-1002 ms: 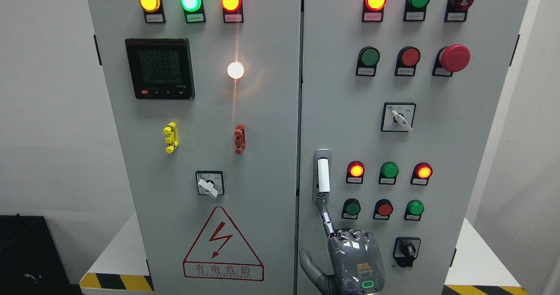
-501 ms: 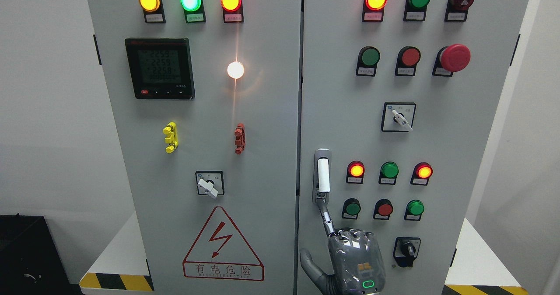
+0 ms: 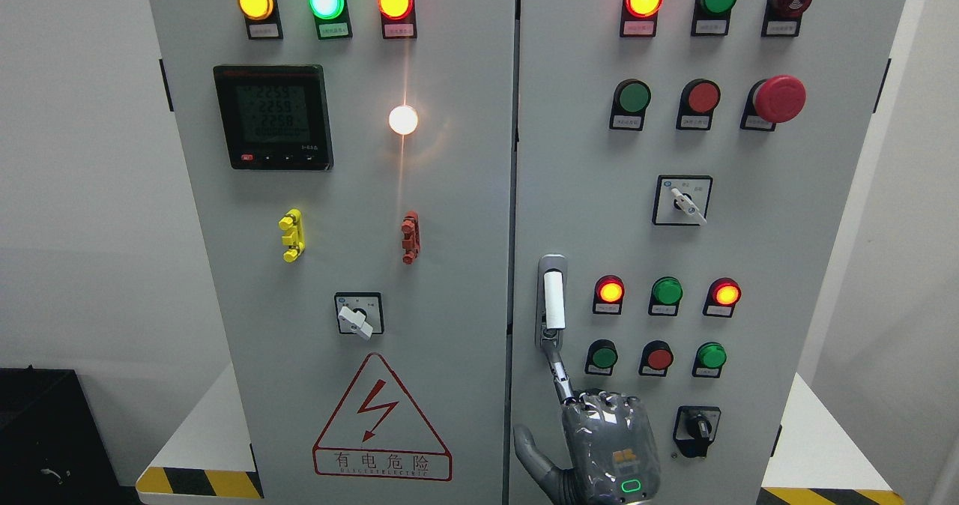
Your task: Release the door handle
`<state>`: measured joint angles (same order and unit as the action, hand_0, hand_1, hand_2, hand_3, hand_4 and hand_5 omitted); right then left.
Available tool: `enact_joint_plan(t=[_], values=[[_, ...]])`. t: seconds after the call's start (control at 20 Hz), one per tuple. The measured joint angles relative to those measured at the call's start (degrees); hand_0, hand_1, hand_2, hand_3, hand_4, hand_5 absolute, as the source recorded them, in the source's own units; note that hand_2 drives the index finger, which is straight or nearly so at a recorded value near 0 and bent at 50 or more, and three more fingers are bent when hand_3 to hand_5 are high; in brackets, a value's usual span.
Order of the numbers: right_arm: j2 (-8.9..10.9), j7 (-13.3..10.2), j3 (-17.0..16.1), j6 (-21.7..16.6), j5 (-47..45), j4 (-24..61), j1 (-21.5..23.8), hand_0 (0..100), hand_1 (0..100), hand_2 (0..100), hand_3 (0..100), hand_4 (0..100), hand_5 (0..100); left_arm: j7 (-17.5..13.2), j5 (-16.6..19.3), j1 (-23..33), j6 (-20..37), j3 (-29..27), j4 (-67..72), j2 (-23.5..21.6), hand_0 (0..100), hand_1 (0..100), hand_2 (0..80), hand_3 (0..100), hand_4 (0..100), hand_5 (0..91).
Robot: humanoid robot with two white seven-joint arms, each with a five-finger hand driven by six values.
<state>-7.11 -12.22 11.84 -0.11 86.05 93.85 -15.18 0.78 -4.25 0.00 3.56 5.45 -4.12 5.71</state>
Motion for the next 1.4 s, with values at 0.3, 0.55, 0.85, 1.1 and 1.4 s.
enact_joint_plan(t=[0.3, 0.55, 0.85, 1.1, 1.4], values=[[0.06, -0.06, 0.05, -0.04, 0.0, -0.02, -0.01, 36, 25, 10, 100, 100, 100, 0.0, -0.02, 0.0, 0.0, 0.0, 0.0, 0.0, 12, 56, 0.0, 0, 0, 0.0], [0.07, -0.13, 0.07, -0.06, 0.0, 0.6, 0.05, 36, 25, 10, 100, 100, 100, 0.0, -0.01, 0.0, 0.0, 0.0, 0.01, 0.0, 12, 56, 0.0, 0, 0, 0.0], [0.08, 0.16, 0.1, -0.05, -0.01, 1.75, 0.14, 36, 25, 10, 100, 100, 100, 0.0, -0.01, 0.0, 0.0, 0.0, 0.0, 0.0, 12, 56, 0.0, 0, 0, 0.0], [0.08, 0.66, 0.09, -0.03, -0.01, 2.51, 0.15, 36, 25, 10, 100, 100, 100, 0.0, -0.01, 0.0, 0.0, 0.0, 0.0, 0.0, 12, 56, 0.0, 0, 0, 0.0], [0.08, 0.05, 0.14, 0.04, -0.01, 3.32, 0.15, 36, 25, 10, 100, 100, 100, 0.0, 0.0, 0.0, 0.0, 0.0, 0.0, 0.0, 12, 56, 0.0, 0, 0, 0.0]])
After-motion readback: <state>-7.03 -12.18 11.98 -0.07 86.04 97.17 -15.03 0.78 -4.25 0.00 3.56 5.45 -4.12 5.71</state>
